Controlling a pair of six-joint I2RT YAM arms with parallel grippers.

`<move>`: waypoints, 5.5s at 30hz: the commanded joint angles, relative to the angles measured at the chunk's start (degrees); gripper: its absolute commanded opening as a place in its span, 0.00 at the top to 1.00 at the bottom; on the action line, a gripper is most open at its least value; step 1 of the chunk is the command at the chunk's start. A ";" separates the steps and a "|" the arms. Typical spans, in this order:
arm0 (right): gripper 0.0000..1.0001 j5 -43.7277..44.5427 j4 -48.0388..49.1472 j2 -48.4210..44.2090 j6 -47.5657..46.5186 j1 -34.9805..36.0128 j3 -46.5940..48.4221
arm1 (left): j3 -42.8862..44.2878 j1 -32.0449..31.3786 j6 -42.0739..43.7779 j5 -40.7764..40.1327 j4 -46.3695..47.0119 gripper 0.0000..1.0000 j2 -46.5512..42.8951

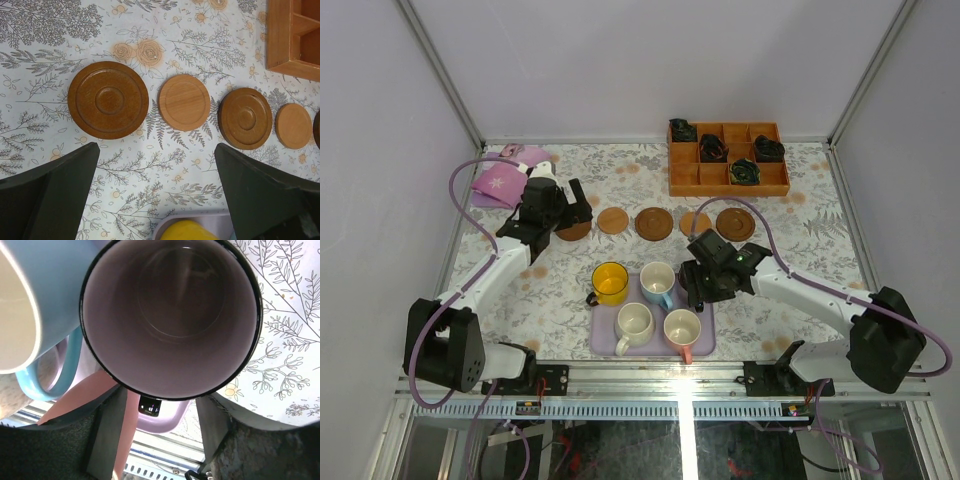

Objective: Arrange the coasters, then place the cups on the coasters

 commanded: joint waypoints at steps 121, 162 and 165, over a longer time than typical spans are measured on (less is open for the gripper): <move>0.92 5.09 13.18 19.11 -22.79 -32.59 18.25 | 2.76 -0.11 -0.82 -0.75 3.09 0.00 2.09; 0.38 -2.59 11.49 13.95 -18.57 -31.77 13.68 | 1.98 -0.04 -1.34 -1.24 3.50 0.00 1.28; 0.38 -2.49 11.36 13.86 -18.69 -31.68 13.53 | 1.77 -0.06 -1.56 -1.23 3.54 0.00 1.05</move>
